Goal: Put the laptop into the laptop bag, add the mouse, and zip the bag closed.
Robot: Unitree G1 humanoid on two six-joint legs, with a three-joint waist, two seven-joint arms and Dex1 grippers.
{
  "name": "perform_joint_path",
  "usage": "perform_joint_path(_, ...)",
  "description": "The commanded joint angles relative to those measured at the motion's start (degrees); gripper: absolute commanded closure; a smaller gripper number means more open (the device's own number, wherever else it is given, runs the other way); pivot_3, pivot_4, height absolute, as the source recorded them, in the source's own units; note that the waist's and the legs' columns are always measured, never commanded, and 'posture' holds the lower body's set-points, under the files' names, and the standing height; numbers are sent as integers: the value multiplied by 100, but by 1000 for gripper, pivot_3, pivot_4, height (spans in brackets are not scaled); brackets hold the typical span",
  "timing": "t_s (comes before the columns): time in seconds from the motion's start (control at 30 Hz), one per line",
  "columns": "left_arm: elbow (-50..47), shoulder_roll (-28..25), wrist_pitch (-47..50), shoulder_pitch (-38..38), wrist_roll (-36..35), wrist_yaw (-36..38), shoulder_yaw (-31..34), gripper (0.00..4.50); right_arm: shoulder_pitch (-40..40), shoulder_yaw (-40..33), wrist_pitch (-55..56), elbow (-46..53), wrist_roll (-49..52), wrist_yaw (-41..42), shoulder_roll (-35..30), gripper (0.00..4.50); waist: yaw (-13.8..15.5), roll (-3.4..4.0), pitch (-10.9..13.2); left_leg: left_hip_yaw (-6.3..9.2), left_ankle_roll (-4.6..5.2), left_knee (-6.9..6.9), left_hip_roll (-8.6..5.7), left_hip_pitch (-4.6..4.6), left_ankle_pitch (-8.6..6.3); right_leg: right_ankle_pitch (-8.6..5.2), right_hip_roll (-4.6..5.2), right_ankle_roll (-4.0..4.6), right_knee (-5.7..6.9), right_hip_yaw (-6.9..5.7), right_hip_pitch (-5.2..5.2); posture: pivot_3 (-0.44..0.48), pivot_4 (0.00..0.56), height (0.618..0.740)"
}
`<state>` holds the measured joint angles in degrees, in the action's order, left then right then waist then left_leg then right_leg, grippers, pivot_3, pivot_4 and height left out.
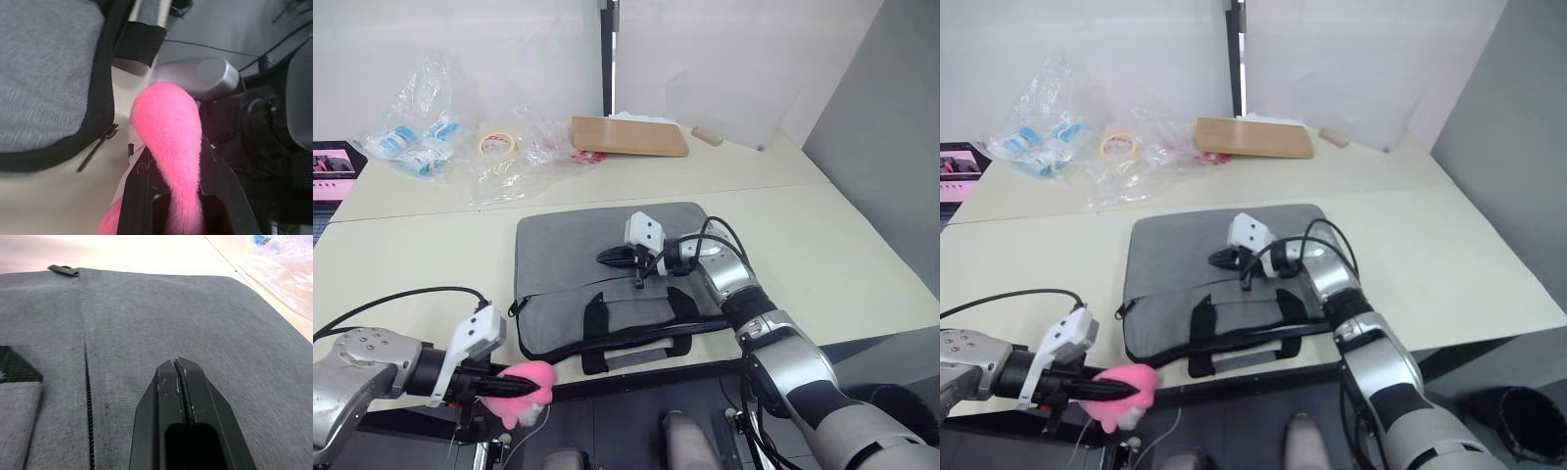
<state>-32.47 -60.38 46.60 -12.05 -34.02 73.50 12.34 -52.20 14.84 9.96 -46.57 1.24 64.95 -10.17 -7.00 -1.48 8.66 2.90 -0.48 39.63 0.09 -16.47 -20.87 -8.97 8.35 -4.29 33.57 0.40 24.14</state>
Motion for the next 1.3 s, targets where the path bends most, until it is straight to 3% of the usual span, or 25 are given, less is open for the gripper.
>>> perform_joint_path(0.03,-388,-15,-77,-219,-335,202,-230,4456,376,223,-349,-402,-307,-91,7,4500,0,0,0,-2,3,-2,0,3,-2,-1,0,1,0,1,-1,0,150,740)
perform_joint_path(0.13,-212,-15,-232,-247,-183,132,-189,4456,379,230,-361,-386,-312,-90,9,4500,1,0,-1,-5,5,-6,1,8,-3,-5,-1,3,0,4,-3,0,150,740)
perform_joint_path(0.3,928,156,-589,267,248,-356,-20,4456,415,238,-362,-342,-314,-86,-15,4500,24,3,-2,-5,5,-11,1,12,-3,-7,-3,7,1,2,-4,0,150,740)
perform_joint_path(0.47,1145,428,-638,645,311,-644,-239,4456,353,216,-389,-361,-294,-109,-18,4500,55,4,-3,-4,5,-10,2,15,-3,-8,-4,9,3,3,-5,0,150,740)
perform_joint_path(0.9,2528,795,-1440,1896,1100,-1203,-564,4456,325,-20,-870,120,-139,-238,-22,4500,410,30,-28,9,-25,-4,1,17,16,-28,-9,38,3,3,-12,0,150,740)
perform_joint_path(1.1,2593,786,-1511,1959,1135,-1157,-549,4456,350,-39,-1078,354,-52,-166,-34,4500,426,41,-32,11,-25,-7,4,15,16,-29,-12,40,16,3,1,0,150,740)
perform_joint_path(1.3,2177,593,-1058,1730,657,-802,-333,4456,436,92,-1095,392,-159,-100,-12,4500,417,41,-32,15,-24,-23,9,15,16,-41,-16,42,22,1,4,0,150,740)
